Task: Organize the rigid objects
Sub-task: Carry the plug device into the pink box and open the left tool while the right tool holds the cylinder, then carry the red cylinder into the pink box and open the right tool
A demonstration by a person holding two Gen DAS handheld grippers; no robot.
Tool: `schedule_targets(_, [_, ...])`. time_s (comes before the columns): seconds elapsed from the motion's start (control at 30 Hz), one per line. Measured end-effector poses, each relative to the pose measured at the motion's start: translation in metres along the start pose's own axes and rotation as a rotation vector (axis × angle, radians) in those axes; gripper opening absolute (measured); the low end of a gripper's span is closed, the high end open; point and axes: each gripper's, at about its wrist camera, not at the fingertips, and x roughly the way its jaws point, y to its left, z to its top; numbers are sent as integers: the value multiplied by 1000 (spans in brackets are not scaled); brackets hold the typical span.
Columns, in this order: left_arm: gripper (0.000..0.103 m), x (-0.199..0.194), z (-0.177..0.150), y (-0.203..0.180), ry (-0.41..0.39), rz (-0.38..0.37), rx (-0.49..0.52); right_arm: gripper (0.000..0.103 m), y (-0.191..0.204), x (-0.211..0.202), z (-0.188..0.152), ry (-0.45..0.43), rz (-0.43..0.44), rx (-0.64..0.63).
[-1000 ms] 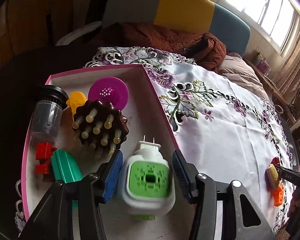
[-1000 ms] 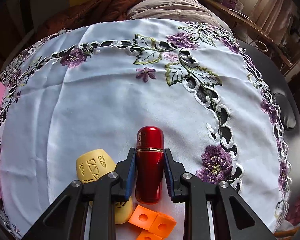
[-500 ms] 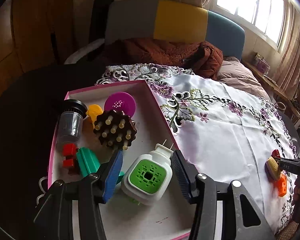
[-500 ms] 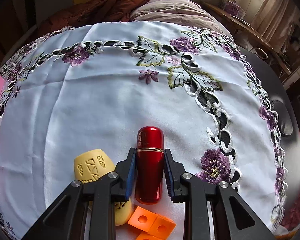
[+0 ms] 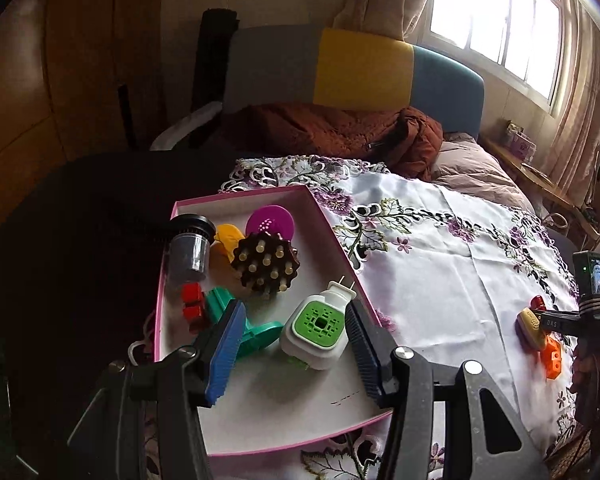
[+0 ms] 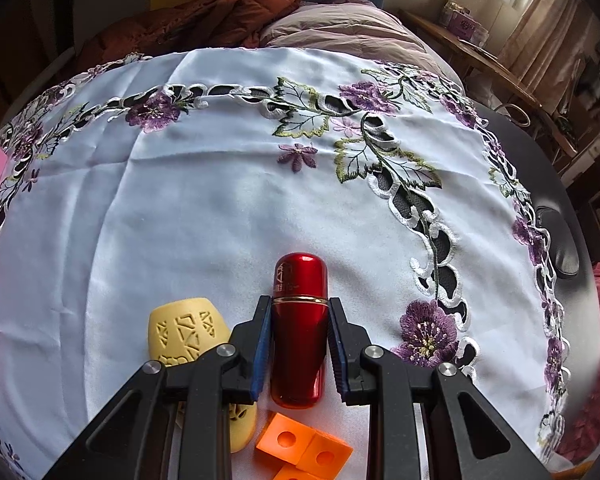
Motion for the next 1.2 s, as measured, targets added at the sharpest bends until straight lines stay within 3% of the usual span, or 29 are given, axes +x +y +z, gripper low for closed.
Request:
schedule_targets(0.3, [52,-7,-19,32,20,63,-43,26,5,-6,1,-37,18,6])
schedule_targets(0.67, [52,-19,-34,69,3,133,-118,26,7,-25,6,-150,58,35])
schedule_targets(0.8, [52,-21,-34,77,0,144,-148,26,13,-38,8,-197,120,30])
schedule_targets(0.97, [52,-19,-35,81,6,146,-155,26,53,-60,7,-241,215,-72])
schedule_targets(1.2, [52,-15,-41,92,27,155,-188,26,132,-85,2,-236,392,-219])
